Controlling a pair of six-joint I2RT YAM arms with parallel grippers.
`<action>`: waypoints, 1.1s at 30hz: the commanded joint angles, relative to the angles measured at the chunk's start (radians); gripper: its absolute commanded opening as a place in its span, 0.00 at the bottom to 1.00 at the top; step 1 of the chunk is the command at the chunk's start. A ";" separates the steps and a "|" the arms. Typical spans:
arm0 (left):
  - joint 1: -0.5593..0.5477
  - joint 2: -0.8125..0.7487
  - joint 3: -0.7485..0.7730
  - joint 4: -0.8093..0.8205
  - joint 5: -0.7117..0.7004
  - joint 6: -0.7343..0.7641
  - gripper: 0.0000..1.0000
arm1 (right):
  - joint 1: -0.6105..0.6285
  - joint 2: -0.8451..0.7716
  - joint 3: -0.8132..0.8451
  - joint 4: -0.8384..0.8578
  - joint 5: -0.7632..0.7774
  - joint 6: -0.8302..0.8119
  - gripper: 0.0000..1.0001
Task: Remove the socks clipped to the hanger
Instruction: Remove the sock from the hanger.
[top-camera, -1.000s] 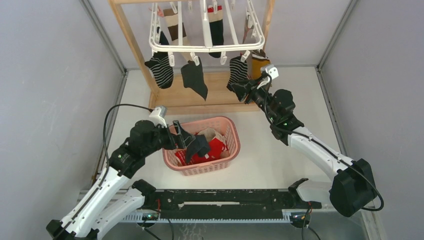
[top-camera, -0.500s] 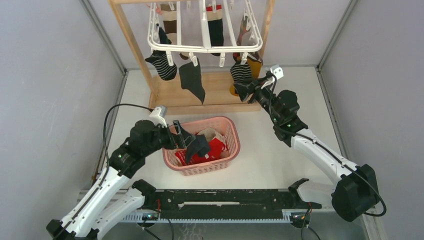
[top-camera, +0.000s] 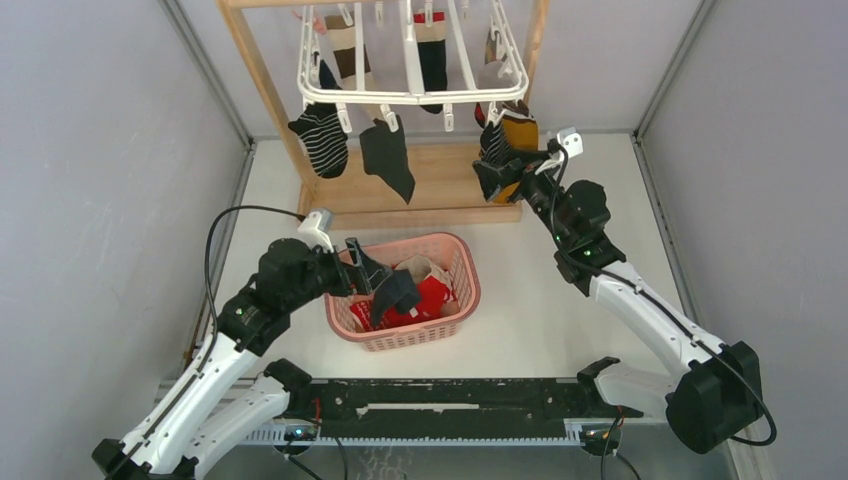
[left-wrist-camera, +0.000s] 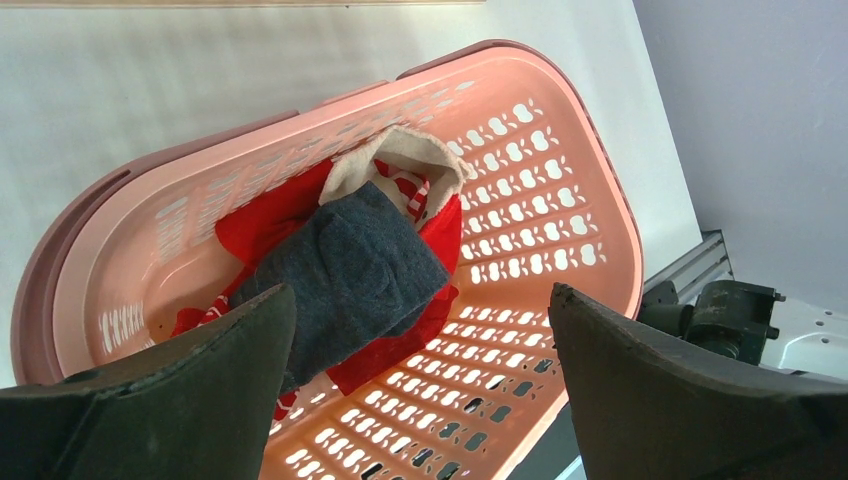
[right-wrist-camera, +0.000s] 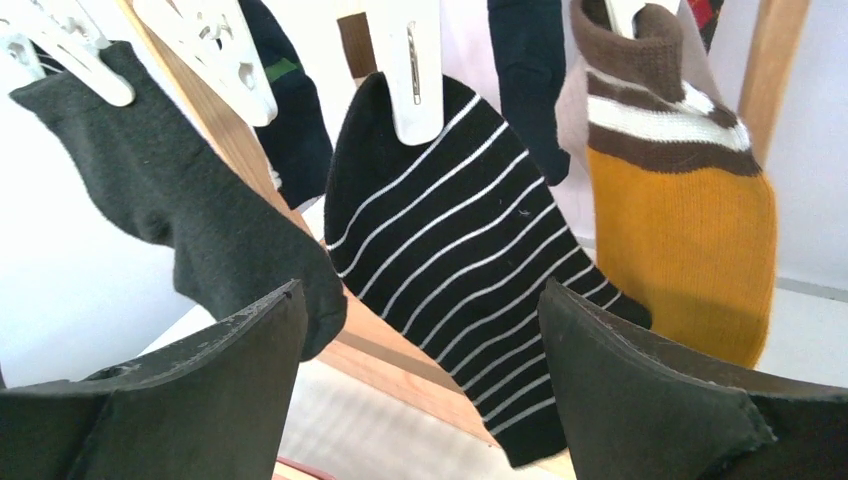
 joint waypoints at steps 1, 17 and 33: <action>0.005 -0.005 0.073 0.035 0.020 -0.006 1.00 | -0.026 -0.028 -0.003 -0.003 0.016 0.003 0.92; 0.005 -0.014 0.063 0.036 0.016 -0.008 1.00 | -0.171 -0.005 -0.032 0.081 -0.049 0.059 0.89; 0.004 -0.019 0.067 0.021 0.009 -0.005 1.00 | -0.285 0.110 -0.019 0.230 -0.094 0.037 0.83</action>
